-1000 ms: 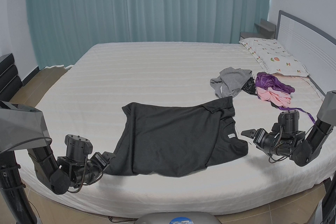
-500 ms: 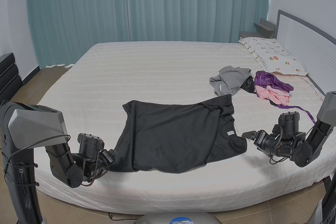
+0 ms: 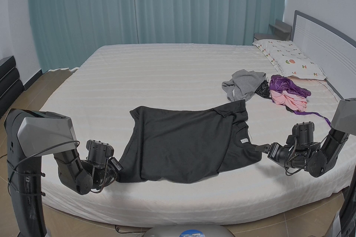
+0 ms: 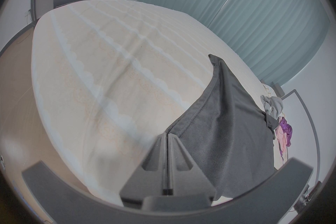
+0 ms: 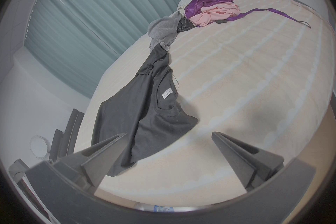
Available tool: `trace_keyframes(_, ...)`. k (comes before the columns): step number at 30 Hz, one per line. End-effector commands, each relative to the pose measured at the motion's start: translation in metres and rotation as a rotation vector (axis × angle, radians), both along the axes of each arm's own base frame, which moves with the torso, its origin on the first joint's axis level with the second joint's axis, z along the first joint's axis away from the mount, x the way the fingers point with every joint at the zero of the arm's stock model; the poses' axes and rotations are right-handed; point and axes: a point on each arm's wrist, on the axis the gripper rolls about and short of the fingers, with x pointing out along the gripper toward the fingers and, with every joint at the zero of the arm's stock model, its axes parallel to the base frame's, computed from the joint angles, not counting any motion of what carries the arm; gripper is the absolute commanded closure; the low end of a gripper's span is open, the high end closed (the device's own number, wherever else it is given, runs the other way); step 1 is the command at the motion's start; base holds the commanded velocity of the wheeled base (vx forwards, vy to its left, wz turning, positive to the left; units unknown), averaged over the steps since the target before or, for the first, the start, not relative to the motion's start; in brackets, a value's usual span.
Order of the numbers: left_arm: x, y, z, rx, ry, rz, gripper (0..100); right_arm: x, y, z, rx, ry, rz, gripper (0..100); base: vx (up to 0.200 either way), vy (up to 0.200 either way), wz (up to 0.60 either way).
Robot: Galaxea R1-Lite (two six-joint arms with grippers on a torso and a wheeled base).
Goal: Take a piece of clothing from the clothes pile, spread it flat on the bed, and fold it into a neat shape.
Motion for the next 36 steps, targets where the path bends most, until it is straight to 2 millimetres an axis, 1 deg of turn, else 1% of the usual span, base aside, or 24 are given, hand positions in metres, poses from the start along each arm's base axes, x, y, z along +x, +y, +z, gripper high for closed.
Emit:
trace_keyframes(1, -0.004, 0.005, 0.015, -0.011, -0.028, 0.015, 100, 0.011, 0.001, -0.014, -0.016, 0.016, 0.010, 0, 0.000, 0.000, 0.00)
trace_keyframes(2, -0.006, 0.008, 0.022, -0.013, -0.044, 0.024, 100, 0.016, 0.001, -0.017, -0.018, 0.018, 0.012, 0, 0.000, 0.000, 0.00)
trace_keyframes(5, -0.010, 0.011, 0.031, -0.018, -0.060, 0.029, 100, 0.026, 0.003, -0.021, -0.022, 0.011, 0.016, 0, 0.000, 0.000, 0.00)
trace_keyframes(9, -0.015, 0.012, 0.033, -0.017, -0.054, 0.029, 100, 0.041, 0.005, -0.026, -0.019, -0.008, 0.019, 0, 0.000, 0.000, 0.00)
trace_keyframes(13, -0.016, 0.013, 0.031, -0.015, -0.048, 0.030, 100, 0.050, 0.008, -0.034, -0.024, 0.013, 0.027, 0, 0.000, 0.000, 0.00)
trace_keyframes(14, -0.016, 0.013, 0.032, -0.016, -0.049, 0.032, 100, 0.051, 0.009, -0.036, -0.031, 0.019, 0.034, 100, 0.000, 0.000, 0.00)
trace_keyframes(21, -0.017, 0.014, 0.032, -0.015, -0.048, 0.033, 100, 0.053, 0.008, -0.038, -0.050, 0.018, 0.057, 100, 0.000, 0.000, 0.00)
trace_keyframes(24, -0.017, 0.017, 0.039, -0.020, -0.067, 0.043, 100, 0.056, 0.003, -0.026, -0.039, -0.029, 0.039, 100, 0.000, 0.000, 0.00)
trace_keyframes(25, -0.017, 0.017, 0.039, -0.020, -0.067, 0.043, 100, 0.056, 0.003, -0.026, -0.039, -0.029, 0.039, 100, 0.000, 0.000, 0.00)
trace_keyframes(26, -0.016, 0.020, 0.044, -0.023, -0.087, 0.052, 100, 0.057, -0.002, -0.014, -0.031, -0.066, 0.023, 100, 0.000, 0.000, 0.00)
trace_keyframes(27, -0.015, 0.021, 0.046, -0.025, -0.094, 0.057, 100, 0.056, -0.004, -0.011, -0.029, -0.075, 0.018, 100, 0.000, 0.000, 0.00)
trace_keyframes(28, -0.015, 0.024, 0.051, -0.027, -0.108, 0.066, 100, 0.055, -0.008, -0.002, -0.025, -0.093, 0.012, 100, 0.000, 0.000, 0.00)
trace_keyframes(29, -0.015, 0.025, 0.051, -0.027, -0.108, 0.067, 100, 0.054, -0.009, -0.002, -0.024, -0.093, 0.012, 100, 0.000, 0.000, 0.00)
trace_keyframes(30, -0.015, 0.028, 0.055, -0.028, -0.120, 0.077, 100, 0.047, -0.012, 0.006, -0.014, -0.095, 0.016, 100, 0.000, 0.000, 0.00)
trace_keyframes(34, -0.018, 0.032, 0.060, -0.026, -0.124, 0.084, 100, 0.025, -0.017, 0.016, 0.017, -0.082, 0.051, 100, 0.000, 0.000, 0.00)
trace_keyframes(36, -0.019, 0.032, 0.061, -0.026, -0.124, 0.084, 100, 0.019, -0.021, 0.019, 0.021, -0.080, 0.052, 100, 0.000, 0.000, 0.00)
